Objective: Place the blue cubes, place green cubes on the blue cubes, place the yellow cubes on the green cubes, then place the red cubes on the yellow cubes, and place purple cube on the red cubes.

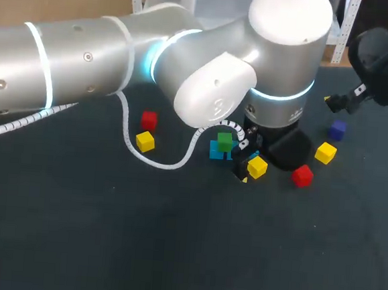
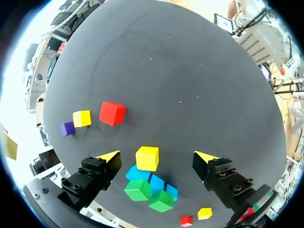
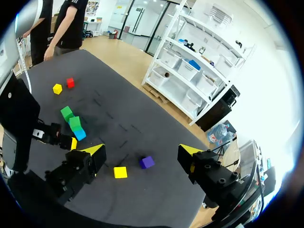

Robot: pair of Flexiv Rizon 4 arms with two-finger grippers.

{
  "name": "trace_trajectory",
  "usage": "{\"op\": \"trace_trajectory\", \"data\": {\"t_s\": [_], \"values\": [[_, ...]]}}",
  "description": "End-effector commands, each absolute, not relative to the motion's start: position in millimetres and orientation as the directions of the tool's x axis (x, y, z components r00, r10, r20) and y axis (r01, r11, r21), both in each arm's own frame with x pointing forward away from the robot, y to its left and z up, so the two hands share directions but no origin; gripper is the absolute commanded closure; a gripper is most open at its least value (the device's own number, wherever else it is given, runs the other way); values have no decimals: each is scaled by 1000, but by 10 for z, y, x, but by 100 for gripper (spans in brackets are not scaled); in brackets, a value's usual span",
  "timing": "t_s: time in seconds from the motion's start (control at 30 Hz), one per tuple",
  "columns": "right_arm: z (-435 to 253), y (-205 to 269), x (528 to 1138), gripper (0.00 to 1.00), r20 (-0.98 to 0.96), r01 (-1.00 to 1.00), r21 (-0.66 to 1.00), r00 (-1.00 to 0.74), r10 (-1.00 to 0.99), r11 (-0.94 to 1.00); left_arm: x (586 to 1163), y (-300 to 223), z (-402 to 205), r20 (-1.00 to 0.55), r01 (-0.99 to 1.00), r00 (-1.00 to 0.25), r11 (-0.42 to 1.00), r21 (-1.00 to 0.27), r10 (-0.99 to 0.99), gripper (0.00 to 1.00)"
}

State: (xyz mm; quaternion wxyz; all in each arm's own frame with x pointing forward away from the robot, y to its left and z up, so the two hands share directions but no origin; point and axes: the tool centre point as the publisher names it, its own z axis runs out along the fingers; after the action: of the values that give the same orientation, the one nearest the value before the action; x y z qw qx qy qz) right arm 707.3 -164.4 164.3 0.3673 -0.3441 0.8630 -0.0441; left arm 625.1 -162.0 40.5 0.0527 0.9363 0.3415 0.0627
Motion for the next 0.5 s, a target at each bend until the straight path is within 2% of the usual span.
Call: {"op": "trace_trajectory", "data": {"t_s": [0.03, 0.5], "values": [[1621, -1647, 7055, 0, -611, -555, -333, -488, -623, 762, 6243, -1625, 340, 77, 625, 768, -770, 131, 636, 0], [1621, -1647, 7055, 0, -611, -555, -333, -488, -623, 762, 6471, -1603, 118, 103, 619, 767, -773, 140, 633, 0]]}}
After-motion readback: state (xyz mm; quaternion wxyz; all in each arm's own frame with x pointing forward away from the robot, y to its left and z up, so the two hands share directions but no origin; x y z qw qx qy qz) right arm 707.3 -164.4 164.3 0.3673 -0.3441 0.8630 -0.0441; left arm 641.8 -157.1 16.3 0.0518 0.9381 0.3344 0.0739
